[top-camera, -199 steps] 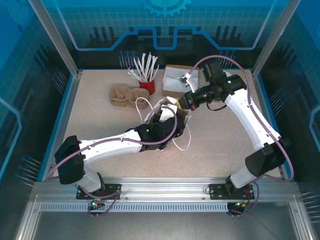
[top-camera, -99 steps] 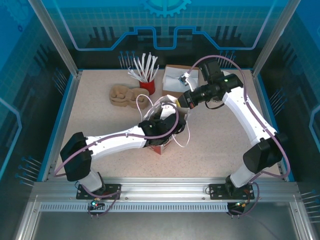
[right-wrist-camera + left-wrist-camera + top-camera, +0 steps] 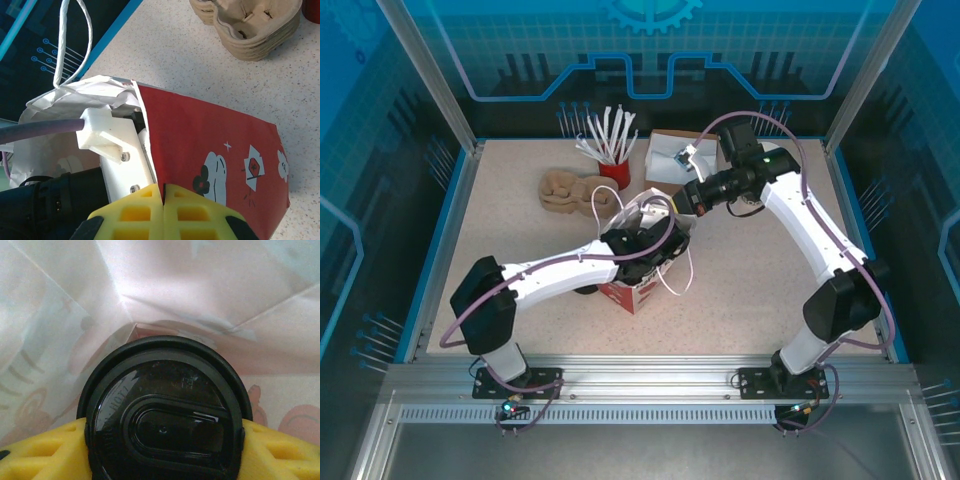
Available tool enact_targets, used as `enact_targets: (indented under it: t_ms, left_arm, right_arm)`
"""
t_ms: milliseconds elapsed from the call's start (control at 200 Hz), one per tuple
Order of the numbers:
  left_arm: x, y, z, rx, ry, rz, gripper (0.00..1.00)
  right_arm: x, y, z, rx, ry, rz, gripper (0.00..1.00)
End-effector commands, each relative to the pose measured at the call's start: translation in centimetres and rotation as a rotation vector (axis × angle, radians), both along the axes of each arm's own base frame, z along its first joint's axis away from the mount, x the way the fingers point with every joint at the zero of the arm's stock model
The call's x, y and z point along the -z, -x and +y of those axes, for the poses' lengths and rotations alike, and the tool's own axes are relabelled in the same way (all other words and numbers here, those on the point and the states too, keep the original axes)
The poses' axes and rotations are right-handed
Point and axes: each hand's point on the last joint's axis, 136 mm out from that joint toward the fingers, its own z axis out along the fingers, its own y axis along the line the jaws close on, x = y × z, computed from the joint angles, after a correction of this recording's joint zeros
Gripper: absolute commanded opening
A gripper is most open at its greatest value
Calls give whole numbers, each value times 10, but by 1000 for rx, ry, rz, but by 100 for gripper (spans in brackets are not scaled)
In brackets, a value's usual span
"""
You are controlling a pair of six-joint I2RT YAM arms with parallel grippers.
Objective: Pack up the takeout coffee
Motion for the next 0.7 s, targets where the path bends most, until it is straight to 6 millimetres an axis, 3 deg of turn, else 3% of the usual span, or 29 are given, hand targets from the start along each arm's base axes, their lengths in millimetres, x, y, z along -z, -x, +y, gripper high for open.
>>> enact_targets:
  t_ms: [0, 195, 695]
  left_arm:
    - [19, -2, 0, 12, -20, 87, 61]
    - [27, -9, -1, 4, -12, 126, 61]
    - [53, -20, -6, 16, 9, 271, 60]
  right_arm:
    - [-19, 24, 18, -97, -135, 87, 0]
    - [-13, 17, 17, -78, -132, 103, 0]
    - [-9, -13, 6, 61, -59, 107, 30]
